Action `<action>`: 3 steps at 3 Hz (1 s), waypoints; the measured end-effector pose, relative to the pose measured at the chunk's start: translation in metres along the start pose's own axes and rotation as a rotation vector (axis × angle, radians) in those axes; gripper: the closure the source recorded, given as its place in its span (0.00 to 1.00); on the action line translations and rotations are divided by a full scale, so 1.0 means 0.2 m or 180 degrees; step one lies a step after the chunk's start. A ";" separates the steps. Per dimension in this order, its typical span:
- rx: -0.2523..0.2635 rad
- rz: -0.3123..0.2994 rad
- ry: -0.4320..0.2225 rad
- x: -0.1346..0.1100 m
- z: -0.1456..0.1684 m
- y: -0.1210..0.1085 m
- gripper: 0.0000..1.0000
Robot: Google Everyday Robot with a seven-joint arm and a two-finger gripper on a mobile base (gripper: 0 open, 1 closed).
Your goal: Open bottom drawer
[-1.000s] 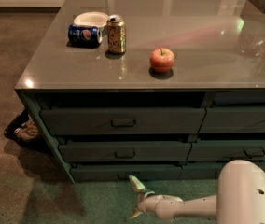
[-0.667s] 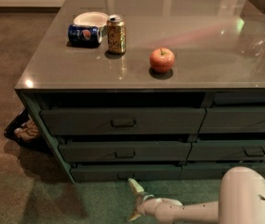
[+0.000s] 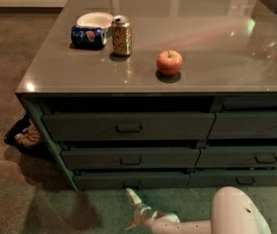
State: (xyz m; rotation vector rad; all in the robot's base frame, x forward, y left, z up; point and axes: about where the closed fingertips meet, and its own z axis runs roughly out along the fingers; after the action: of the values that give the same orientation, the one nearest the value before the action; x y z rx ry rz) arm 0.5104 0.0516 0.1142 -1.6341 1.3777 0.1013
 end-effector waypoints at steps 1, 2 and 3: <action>-0.0001 0.0001 0.0000 0.00 0.00 0.00 0.00; 0.0039 -0.0075 -0.0067 -0.04 0.01 -0.07 0.00; 0.0075 -0.0238 -0.0139 -0.12 0.01 -0.28 0.00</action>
Offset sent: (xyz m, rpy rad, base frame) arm 0.0293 0.0021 0.0289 0.0261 -0.0674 0.0455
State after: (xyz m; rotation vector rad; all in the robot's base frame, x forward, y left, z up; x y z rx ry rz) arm 0.5464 0.0641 0.1610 -1.6525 1.2790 0.0761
